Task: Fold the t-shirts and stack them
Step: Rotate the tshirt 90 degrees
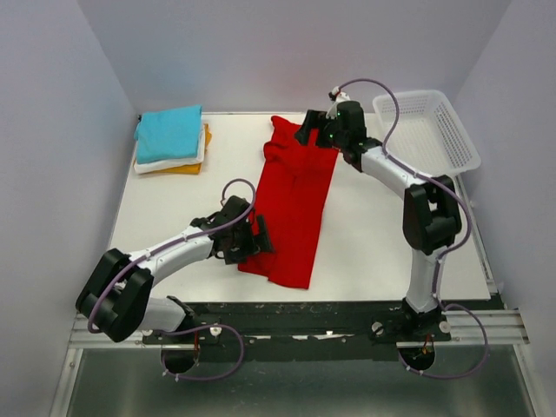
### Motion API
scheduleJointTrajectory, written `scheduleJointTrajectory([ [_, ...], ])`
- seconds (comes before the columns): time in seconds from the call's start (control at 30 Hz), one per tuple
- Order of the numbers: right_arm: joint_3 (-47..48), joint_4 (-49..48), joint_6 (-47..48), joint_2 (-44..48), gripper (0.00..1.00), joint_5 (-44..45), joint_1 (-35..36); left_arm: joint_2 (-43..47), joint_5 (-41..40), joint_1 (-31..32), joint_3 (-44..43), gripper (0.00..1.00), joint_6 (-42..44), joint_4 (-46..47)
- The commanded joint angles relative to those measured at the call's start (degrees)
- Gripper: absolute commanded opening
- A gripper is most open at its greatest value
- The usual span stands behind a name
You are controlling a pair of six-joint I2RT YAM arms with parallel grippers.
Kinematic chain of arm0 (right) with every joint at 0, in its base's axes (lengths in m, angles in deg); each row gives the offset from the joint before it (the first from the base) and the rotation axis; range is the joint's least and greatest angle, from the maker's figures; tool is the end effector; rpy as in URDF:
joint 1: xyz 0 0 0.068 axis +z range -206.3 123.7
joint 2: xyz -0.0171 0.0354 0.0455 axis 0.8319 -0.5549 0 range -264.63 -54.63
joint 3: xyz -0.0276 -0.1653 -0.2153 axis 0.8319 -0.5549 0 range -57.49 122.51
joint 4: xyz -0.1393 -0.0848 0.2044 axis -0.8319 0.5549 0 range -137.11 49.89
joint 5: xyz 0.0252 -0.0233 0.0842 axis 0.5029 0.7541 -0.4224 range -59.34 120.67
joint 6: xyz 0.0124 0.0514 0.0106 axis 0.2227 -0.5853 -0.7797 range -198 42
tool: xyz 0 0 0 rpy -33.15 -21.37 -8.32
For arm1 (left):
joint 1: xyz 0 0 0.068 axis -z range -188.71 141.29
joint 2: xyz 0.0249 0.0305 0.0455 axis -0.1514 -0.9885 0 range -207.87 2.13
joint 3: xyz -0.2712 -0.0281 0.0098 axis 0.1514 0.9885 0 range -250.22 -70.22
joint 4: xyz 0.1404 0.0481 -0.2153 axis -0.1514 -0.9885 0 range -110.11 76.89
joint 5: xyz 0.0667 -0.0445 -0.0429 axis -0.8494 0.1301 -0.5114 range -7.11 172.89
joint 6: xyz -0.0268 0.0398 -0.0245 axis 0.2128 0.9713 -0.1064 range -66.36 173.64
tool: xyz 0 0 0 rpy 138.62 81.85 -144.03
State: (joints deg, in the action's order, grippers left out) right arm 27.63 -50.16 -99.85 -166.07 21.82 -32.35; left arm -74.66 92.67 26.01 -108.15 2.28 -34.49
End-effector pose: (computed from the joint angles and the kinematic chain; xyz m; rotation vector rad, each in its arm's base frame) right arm 0.4209 0.1930 0.2612 -0.1405 2.0292 0.6652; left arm 0.1957 -0.1430 0.1688 -0.3418 2.7764 -0.6821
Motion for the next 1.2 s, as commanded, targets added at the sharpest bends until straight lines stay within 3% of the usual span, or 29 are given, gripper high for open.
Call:
scheduleJointTrajectory([
  [0.0,-16.82,-1.92,-6.46,9.02,1.00,4.36,6.98,-4.05,6.93,0.00,1.36,0.99,1.80,6.35],
  [0.27,-36.09,-8.21,-17.73,16.55,1.00,-5.30,11.01,-2.87,5.17,1.93,8.87,0.99,-1.11,2.25],
  [0.43,-35.92,-6.29,-17.78,11.59,1.00,-2.04,11.02,2.08,2.39,7.48,10.71,0.99,-4.46,-3.00],
  [0.7,-34.21,5.19,-17.16,11.56,1.00,13.60,10.11,7.05,-2.53,9.67,12.13,0.99,-4.09,-14.29],
  [0.93,-34.67,4.84,-14.59,12.93,1.00,10.14,10.07,13.03,1.85,11.31,9.91,0.99,-1.68,-14.09],
  [1.17,-34.26,-0.04,-8.21,18.09,1.00,-5.56,11.33,17.55,-2.50,11.24,5.26,0.99,-2.61,-12.31],
])
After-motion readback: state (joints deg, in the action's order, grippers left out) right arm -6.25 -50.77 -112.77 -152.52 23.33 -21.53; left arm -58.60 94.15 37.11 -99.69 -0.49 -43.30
